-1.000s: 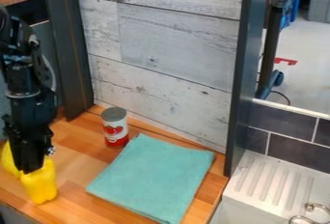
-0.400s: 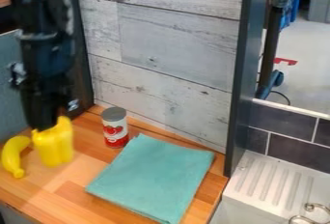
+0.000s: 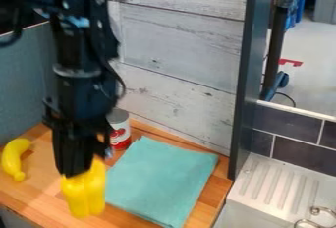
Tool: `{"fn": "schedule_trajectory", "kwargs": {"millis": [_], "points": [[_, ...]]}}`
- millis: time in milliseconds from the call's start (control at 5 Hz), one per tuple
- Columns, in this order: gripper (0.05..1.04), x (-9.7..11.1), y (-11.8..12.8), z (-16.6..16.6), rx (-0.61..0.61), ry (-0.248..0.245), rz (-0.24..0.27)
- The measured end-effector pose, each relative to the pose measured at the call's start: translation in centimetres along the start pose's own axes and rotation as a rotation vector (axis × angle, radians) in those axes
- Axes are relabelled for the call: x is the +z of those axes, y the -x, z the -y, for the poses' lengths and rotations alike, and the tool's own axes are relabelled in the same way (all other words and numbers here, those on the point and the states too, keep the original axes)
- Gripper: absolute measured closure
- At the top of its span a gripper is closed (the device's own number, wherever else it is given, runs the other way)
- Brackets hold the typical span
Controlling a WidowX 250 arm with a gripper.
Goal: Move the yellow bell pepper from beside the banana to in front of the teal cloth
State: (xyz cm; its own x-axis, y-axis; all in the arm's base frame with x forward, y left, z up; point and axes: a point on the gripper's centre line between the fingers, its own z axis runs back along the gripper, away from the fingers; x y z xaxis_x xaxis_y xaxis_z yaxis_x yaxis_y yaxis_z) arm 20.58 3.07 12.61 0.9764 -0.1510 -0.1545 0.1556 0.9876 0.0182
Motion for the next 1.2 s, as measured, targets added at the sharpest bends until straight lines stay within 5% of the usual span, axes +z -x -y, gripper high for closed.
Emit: {"fn": "schedule_trajectory", "kwargs": {"millis": [400,800,1200], "points": [[0.973,-4.2,-1.0,2.9,-0.104,-0.019,-0.043],[0.973,-5.5,-3.0,3.9,-0.199,-0.023,-0.003],[0.973,-6.3,-4.1,3.8,-0.187,-0.036,-0.015]]}}
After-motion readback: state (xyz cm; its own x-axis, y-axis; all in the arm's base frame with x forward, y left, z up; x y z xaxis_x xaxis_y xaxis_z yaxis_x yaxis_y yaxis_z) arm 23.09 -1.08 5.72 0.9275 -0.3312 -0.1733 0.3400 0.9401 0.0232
